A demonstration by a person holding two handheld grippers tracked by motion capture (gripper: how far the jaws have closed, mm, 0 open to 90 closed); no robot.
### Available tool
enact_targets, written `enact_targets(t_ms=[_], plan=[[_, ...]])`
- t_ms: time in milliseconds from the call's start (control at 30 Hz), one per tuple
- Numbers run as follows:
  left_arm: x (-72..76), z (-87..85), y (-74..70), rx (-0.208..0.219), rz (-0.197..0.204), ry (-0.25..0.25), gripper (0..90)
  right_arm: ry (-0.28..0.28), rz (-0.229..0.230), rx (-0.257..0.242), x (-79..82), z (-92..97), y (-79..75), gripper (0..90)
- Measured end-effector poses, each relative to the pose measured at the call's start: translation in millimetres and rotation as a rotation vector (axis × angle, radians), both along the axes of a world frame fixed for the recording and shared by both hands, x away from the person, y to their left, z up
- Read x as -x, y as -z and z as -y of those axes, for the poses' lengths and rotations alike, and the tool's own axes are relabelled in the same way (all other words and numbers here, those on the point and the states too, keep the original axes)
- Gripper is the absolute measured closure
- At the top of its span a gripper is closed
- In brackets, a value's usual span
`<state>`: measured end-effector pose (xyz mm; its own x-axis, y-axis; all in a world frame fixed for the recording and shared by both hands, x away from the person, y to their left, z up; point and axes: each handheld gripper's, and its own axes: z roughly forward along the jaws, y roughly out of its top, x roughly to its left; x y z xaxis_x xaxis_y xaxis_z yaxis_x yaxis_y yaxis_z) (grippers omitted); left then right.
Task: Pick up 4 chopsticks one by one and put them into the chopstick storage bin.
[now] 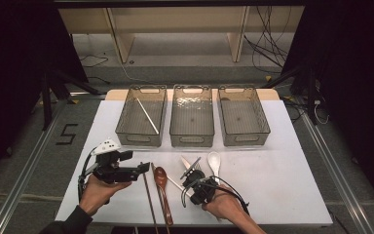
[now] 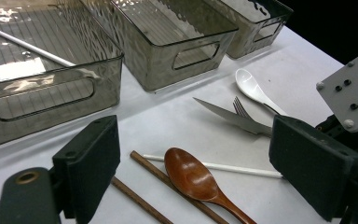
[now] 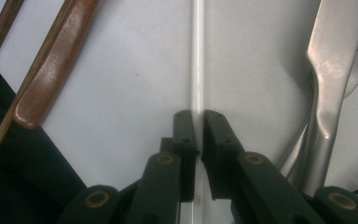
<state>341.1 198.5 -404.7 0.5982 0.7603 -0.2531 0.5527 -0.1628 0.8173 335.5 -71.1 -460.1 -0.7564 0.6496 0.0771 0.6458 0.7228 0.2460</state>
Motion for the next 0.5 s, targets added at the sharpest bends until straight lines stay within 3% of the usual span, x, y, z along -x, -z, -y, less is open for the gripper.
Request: enact_targets(t_ms=[500], plan=[[-0.7,0.7,1.3,-0.009,-0.001,0.003,15.9,-0.021,0.000,0.024,-1.7,-3.1,0.3,83.5]])
